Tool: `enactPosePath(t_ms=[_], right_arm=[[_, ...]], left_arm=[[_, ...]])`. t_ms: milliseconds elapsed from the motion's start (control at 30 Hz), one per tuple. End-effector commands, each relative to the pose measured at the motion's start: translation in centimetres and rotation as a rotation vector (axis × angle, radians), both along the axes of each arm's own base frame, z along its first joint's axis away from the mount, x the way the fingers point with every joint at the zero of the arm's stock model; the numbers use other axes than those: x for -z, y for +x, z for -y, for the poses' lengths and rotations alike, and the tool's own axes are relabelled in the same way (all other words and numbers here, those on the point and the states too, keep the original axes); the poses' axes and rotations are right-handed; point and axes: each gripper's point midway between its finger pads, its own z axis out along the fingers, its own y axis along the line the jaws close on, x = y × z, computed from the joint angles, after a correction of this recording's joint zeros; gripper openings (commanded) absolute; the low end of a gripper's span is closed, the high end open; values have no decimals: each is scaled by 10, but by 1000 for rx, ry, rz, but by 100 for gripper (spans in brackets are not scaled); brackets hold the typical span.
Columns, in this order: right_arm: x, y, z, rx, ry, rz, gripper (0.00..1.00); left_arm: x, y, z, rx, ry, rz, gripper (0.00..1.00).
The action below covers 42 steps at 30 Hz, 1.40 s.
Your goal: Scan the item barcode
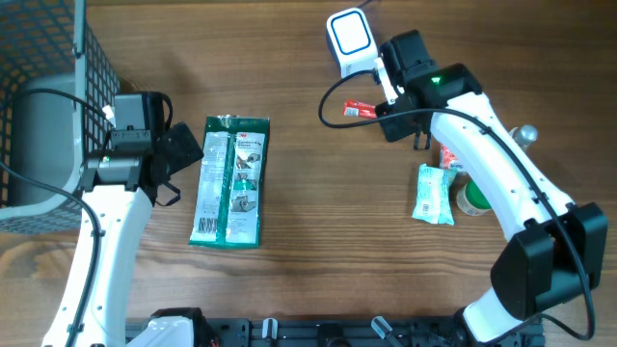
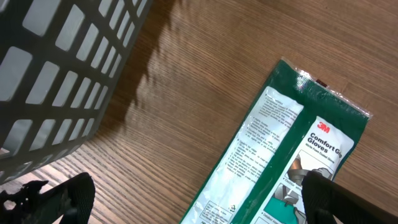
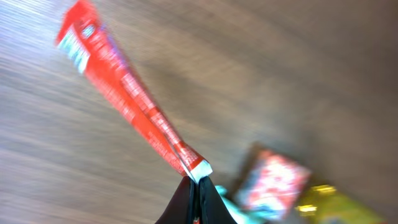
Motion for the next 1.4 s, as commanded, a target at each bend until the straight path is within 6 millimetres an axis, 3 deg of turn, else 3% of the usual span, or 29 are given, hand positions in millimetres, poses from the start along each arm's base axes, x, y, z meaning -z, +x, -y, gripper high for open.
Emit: enactPosePath(t_ms=[0,33,167,300,400,567,700,867,967,1167,1367], right_arm=[[11,-17,-37,121,251,-112,4],[11,-18,-36,171,257,-118,4],[14,-18,7,577,139,-54,4],[8,1,-16,632,301,-21,4],[-7,27,-35,467,371,65,4],[-49,61,-9,356,182,292,5],[-80,87,9,287,-60,511,5],[-114,113,6,133,-412,705,5],[-113,125,9,98,-575,730,5],[-80,160,10,49,-901,723,4],[-85,180,5,39,-1054,788,4]], left_arm=[[-4,2,-3,-17,7,14,100],[-4,2,-3,-17,7,14,100],[-4,2,-3,-17,7,14,100],[-4,2,-3,-17,7,14,100],[-4,2,-3,-18,8,14,100],[-4,2,-3,-17,7,14,100],[-4,2,-3,-18,8,14,100],[-4,2,-3,-18,8,14,100],[-4,2,-3,-18,8,14,100],[-4,2,-3,-17,7,14,100],[-4,2,-3,-18,8,14,100]])
